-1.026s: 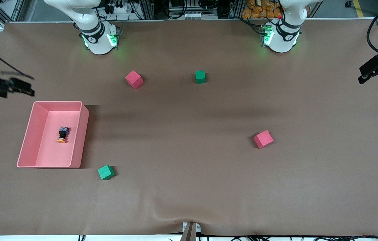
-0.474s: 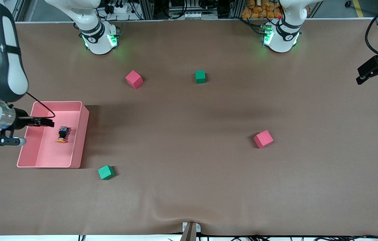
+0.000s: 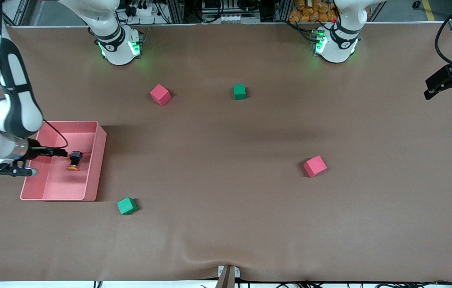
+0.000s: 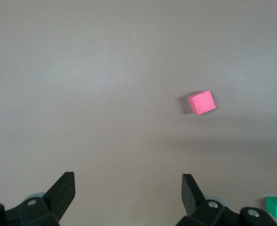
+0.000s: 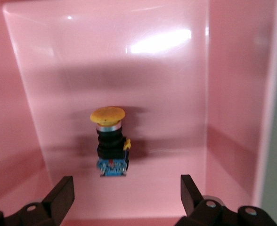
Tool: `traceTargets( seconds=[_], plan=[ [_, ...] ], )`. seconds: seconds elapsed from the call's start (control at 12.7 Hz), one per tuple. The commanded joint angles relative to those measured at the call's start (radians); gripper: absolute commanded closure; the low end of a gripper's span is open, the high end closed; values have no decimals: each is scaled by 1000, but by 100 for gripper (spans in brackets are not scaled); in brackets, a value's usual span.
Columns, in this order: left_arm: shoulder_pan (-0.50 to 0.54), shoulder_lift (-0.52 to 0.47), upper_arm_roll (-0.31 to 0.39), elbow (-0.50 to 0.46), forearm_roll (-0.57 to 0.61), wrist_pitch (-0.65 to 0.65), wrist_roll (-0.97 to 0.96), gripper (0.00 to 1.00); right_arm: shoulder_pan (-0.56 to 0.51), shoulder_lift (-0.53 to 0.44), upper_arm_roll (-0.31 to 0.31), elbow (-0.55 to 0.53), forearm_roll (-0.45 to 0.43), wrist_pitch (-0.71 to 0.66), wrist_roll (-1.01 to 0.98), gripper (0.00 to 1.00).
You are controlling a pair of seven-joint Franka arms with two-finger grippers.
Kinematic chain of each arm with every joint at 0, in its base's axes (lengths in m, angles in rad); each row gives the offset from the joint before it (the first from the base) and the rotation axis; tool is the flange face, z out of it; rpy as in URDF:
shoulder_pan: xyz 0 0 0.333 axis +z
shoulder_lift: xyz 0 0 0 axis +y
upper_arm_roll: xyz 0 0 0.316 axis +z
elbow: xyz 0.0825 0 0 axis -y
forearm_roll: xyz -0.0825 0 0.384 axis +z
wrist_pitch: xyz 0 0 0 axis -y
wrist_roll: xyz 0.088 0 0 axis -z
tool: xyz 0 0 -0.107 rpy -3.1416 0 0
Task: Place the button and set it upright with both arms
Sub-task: 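Grasp the yellow-capped button in the tray with the right gripper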
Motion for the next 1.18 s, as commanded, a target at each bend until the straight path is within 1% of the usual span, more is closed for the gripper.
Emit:
traceTargets(
  seconds=[0.0,0.16,0.39,0.63,0.71,0.79,0.87,0.95,1.11],
  plan=[
    [2,-9,-6,13,18,-18,18,0,15,13,10,-26,21,70,-12,0],
    [2,-10,-6,19,18,-18,22,0,35,37,10,-26,21,99,-14,0],
    [-6,-3,-7,19,18,-17,22,0,34,95,10,-28,21,186,-17,0],
    [-6,3,-7,17,19,-10,25,0,26,114,10,-28,19,194,-23,1],
    [-6,2,-7,17,19,-9,25,0,26,117,10,-28,21,194,-22,32],
    [-6,3,-7,17,19,-7,25,0,28,117,10,-25,21,184,-21,69],
    [-8,5,-7,17,16,-3,25,0,29,114,10,-20,19,178,-21,98],
    [-12,5,-9,17,15,-1,15,0,29,111,10,-17,21,156,-20,100],
    [-11,8,-9,16,13,6,15,0,22,108,10,29,21,77,-18,100]
  ],
)
